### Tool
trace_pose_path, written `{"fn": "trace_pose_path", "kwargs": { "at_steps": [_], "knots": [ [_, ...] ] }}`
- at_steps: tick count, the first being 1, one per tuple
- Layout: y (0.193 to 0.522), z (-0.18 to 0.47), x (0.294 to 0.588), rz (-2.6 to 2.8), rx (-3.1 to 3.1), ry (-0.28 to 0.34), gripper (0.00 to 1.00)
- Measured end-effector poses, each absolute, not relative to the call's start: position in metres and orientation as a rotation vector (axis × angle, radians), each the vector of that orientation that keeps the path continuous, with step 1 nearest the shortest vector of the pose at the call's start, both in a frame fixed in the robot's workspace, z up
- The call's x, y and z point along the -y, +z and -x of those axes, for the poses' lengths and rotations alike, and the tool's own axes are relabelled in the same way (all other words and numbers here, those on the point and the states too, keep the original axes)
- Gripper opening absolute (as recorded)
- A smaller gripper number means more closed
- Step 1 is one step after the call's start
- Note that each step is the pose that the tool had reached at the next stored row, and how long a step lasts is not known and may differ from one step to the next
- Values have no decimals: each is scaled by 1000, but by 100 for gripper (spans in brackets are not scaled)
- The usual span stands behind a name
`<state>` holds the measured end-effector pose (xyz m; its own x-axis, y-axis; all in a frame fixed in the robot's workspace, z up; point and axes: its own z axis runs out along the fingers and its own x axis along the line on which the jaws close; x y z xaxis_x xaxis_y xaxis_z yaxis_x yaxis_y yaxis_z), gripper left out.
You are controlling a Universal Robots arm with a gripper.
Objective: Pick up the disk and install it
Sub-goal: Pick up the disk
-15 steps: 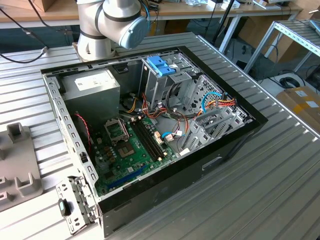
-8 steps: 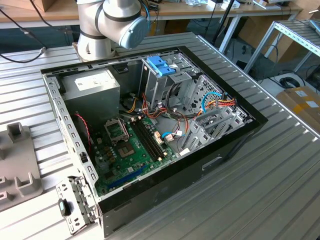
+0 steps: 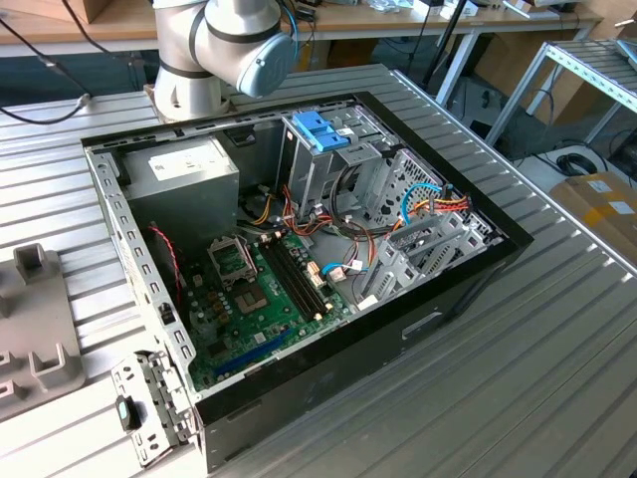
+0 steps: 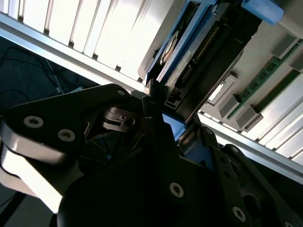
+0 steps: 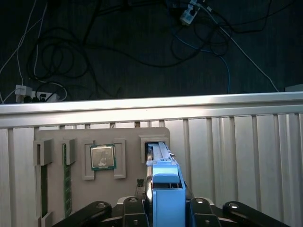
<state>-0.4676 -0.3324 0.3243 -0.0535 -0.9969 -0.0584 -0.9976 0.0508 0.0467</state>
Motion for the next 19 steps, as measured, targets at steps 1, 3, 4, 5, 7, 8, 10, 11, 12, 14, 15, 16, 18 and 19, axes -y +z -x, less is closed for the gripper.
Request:
{"fn": "trace_pose_path", "kwargs": {
  "at_steps": [1, 3, 4, 5, 7, 8, 10, 11, 12, 14, 15, 16, 18, 19],
  "knots": [
    [325, 468, 332, 2154, -2269, 117, 37],
    [327, 468, 332, 2154, -2269, 118, 37],
    [327, 468, 332, 2153, -2269, 118, 37],
    [328, 468, 332, 2153, -2268, 119, 37],
    [329, 468, 332, 2153, -2268, 119, 37],
    [330, 468, 332, 2153, -2268, 120, 37],
    [331, 468, 332, 2152, -2268, 120, 37],
    [331, 468, 332, 2152, -2267, 120, 37],
    [332, 468, 332, 2152, -2267, 121, 37],
    [333, 468, 332, 2152, -2267, 121, 37],
    [334, 468, 332, 2152, -2267, 122, 37],
    [334, 468, 332, 2152, -2267, 122, 37],
    [336, 468, 332, 2151, -2266, 123, 37],
    [336, 468, 332, 2151, -2266, 123, 37]
  ]
}}
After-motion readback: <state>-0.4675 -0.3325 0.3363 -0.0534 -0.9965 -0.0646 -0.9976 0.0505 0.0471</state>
